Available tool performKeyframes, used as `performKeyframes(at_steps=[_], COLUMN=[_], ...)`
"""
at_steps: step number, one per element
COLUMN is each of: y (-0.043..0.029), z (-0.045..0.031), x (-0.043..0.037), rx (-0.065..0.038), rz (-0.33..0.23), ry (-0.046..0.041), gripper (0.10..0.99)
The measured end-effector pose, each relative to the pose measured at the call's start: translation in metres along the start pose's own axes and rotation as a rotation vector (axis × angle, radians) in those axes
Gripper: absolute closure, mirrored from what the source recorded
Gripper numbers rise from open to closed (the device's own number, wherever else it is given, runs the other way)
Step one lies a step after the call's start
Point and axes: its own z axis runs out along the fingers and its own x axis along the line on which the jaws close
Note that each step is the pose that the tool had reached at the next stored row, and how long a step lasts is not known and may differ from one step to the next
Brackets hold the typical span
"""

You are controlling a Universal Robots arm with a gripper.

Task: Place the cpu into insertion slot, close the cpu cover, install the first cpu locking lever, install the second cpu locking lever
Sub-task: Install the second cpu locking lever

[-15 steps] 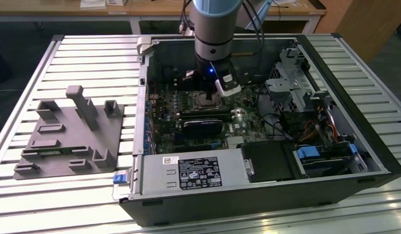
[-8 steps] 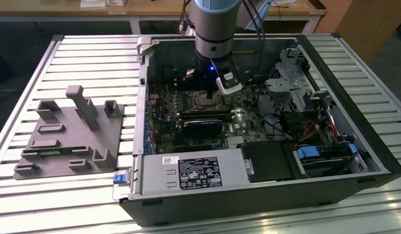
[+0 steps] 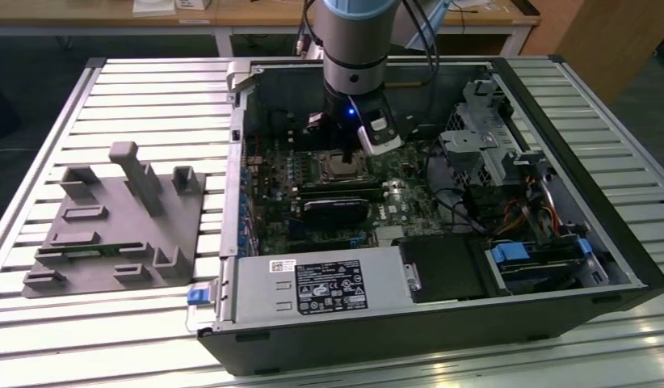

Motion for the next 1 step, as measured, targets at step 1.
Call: performKeyframes(at_steps=[1], y=[0.0000], z=[0.0000], x=[0.0000], rx=[0.000], rz=[0.000], ry=[0.0000], gripper=[0.980])
